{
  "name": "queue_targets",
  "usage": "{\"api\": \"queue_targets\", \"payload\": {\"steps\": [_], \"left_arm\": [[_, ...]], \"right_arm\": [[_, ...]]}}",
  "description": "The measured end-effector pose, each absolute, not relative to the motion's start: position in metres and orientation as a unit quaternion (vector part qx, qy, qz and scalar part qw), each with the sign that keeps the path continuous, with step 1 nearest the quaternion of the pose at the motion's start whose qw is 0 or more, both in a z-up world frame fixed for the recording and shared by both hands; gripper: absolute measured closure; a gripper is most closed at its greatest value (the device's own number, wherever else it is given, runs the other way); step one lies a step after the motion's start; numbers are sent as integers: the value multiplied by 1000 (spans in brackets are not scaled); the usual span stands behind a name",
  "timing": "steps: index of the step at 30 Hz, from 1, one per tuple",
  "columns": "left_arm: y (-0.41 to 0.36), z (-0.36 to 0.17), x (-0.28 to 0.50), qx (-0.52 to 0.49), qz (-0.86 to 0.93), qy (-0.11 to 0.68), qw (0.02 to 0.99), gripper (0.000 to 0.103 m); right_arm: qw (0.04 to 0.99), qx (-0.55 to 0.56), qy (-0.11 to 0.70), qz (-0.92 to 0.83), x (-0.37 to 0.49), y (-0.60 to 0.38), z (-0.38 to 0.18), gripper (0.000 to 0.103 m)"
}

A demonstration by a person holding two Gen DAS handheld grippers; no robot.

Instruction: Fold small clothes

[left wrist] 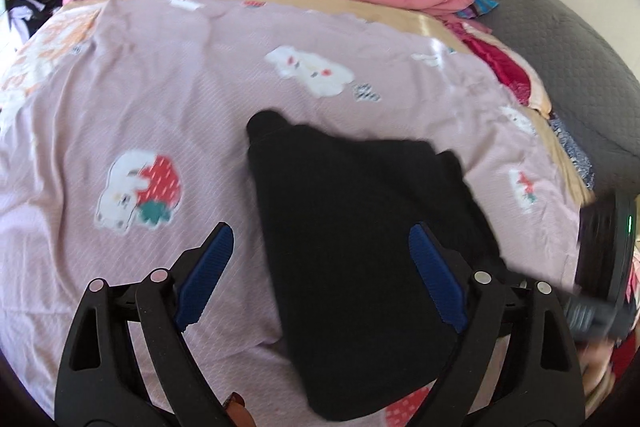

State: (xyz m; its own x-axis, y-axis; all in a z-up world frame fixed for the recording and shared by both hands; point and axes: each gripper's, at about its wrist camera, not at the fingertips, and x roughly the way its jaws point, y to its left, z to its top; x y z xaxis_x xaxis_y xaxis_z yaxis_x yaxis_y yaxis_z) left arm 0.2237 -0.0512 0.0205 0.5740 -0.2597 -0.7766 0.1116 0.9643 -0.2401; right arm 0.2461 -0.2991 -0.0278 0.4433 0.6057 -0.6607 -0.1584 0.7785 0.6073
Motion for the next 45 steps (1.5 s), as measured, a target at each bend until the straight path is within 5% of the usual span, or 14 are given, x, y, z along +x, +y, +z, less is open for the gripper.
{"api": "queue_targets", "payload": {"steps": [6, 8, 10, 13, 18, 23, 31, 37, 39, 41, 45], "left_arm": [[-45, 1, 218, -85, -104, 465, 875, 20], [-45, -6, 217, -85, -103, 470, 873, 20], [-47, -12, 217, -87, -104, 474, 870, 20], [-52, -16, 217, -91, -106, 476, 868, 20], [-62, -15, 214, -88, -119, 474, 868, 20], [-71, -22, 216, -71, -120, 486, 863, 20], [-75, -29, 210, -82, -119, 493, 858, 20], [-73, -27, 194, -82, -126, 490, 859, 20], [-72, -28, 189, -83, -128, 490, 858, 20], [-72, -29, 182, -83, -132, 493, 856, 20], [-78, -30, 173, -75, -138, 494, 855, 20]], "right_arm": [[805, 223, 489, 252, 282, -292, -33, 25], [811, 208, 487, 247, 281, -288, -37, 36], [821, 191, 481, 240, 281, -283, -38, 63], [833, 184, 457, 252, 274, -285, -31, 80], [865, 146, 408, 251, 264, -290, -5, 81], [857, 135, 447, 217, 274, -296, -35, 79], [843, 184, 455, 221, 248, -319, -39, 47], [809, 253, 465, 255, 227, -328, -40, 36], [809, 240, 475, 249, 220, -324, -43, 38], [820, 215, 474, 240, 214, -319, -40, 75], [839, 211, 442, 237, 199, -323, -26, 80]]}}
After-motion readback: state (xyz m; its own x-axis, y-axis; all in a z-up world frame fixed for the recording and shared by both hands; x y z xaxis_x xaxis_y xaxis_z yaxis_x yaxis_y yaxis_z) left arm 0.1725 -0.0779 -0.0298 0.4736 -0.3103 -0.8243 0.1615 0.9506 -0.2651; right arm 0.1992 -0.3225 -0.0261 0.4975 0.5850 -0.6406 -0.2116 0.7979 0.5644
